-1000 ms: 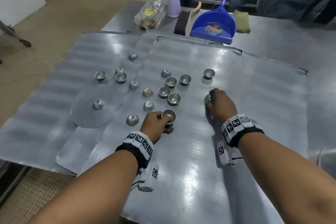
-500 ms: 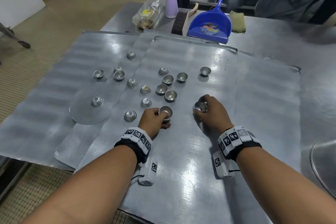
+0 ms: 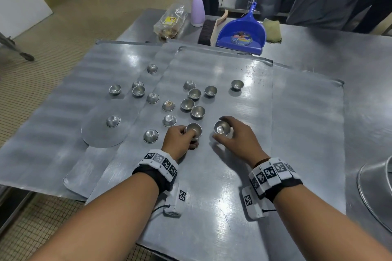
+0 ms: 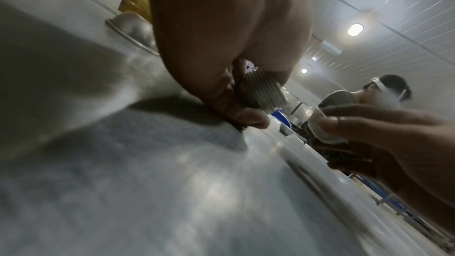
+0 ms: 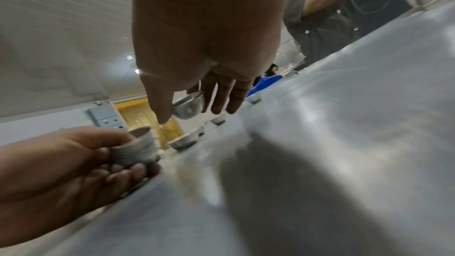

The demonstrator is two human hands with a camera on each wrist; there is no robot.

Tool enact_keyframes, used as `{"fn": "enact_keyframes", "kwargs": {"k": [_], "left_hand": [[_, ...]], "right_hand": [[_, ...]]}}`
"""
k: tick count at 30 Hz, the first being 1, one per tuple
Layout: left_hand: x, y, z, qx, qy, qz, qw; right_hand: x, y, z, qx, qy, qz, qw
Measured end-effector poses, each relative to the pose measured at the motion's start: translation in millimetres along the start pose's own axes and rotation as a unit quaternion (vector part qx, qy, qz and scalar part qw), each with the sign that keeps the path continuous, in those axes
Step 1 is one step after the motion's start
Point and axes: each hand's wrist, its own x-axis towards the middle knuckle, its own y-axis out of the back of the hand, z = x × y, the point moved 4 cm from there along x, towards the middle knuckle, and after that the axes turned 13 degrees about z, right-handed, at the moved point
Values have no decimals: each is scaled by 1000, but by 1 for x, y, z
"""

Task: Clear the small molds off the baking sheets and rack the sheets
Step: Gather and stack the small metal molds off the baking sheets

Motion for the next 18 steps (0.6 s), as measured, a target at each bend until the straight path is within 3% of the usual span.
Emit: {"fn": "enact_keyframes", "kwargs": {"k": [5,10,13,18], "left_hand": [[-4,-4,12,-41,-5,28,999],[-10,-12,29,-160,65,-10,985],[-11,-12,31,-150,48,-26,987],[8,-9,13,-59,20,8,998]], "right_hand": [[-4,-3,-34,38,52,9,998],[-1,-17,-47,46,62,2,997],[3,-20,-47,41,58,-14,997],[19,-13,-23,8,18,-42,999]]}}
